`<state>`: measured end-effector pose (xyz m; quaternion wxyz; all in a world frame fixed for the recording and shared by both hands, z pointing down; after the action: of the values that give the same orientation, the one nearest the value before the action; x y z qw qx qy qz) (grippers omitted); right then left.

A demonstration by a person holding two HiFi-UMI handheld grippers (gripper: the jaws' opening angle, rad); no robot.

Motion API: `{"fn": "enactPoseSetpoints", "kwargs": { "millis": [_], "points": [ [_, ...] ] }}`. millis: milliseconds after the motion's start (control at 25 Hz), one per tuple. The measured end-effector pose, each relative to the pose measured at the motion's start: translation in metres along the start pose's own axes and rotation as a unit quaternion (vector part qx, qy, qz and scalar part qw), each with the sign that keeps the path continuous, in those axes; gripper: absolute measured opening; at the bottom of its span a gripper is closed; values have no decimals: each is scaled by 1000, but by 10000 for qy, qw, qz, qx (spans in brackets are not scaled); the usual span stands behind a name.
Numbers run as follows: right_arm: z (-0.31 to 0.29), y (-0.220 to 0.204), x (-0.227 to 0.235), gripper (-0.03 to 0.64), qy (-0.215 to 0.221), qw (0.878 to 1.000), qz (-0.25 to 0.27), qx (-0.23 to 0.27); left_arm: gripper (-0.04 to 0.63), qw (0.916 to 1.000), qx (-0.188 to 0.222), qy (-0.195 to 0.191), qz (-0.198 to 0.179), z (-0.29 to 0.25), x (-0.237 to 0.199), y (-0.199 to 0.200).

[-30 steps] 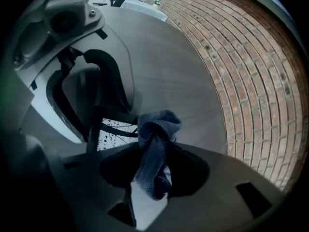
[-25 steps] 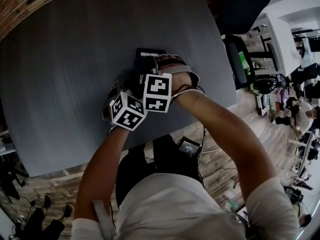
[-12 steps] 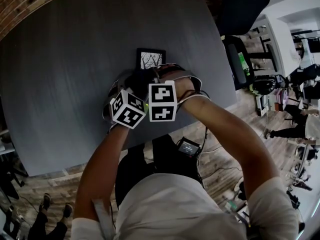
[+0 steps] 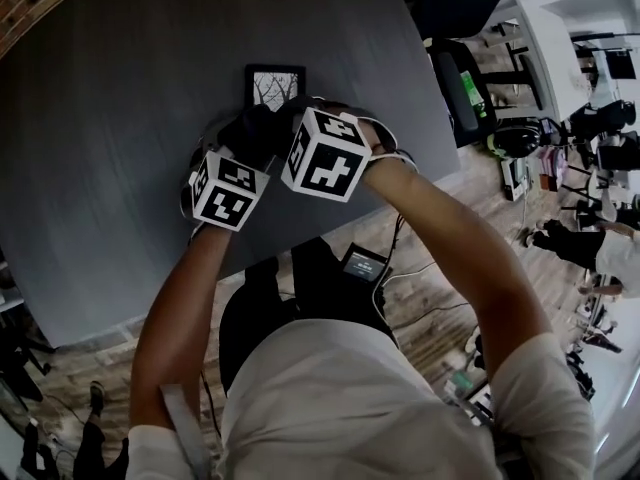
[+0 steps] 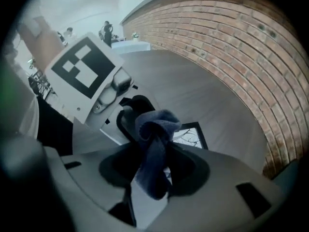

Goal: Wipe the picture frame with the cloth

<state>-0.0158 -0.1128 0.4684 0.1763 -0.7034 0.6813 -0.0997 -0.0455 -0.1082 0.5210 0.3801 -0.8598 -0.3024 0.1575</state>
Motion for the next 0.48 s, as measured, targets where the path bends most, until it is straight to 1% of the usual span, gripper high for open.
{"fn": "enactPoseSetpoints", "kwargs": {
  "millis": [160,320,480],
  "points": [
    [29,2,6,170,-282,9974,-494,449,334,9998,166,-19,61,17,0,7],
    [59,3,7,170,-491,9904,-960,861,334,9989,430,-18,180,43,1,18],
    [87,0,5,170,-639,9806,-1372,1248,334,9939,949,-17,566,77,4,35]
  ]
}}
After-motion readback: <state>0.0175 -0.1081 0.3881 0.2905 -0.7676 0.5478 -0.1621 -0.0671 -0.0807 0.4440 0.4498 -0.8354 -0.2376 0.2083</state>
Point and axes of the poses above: the fingertips, and each gripper's own axes: z backward along the fingers, x to its right, y out of its top, the point moved 3 cm from there along z, backward along the fingers, and after that the axes turned 1 degree about x, right-handed, at the moved point
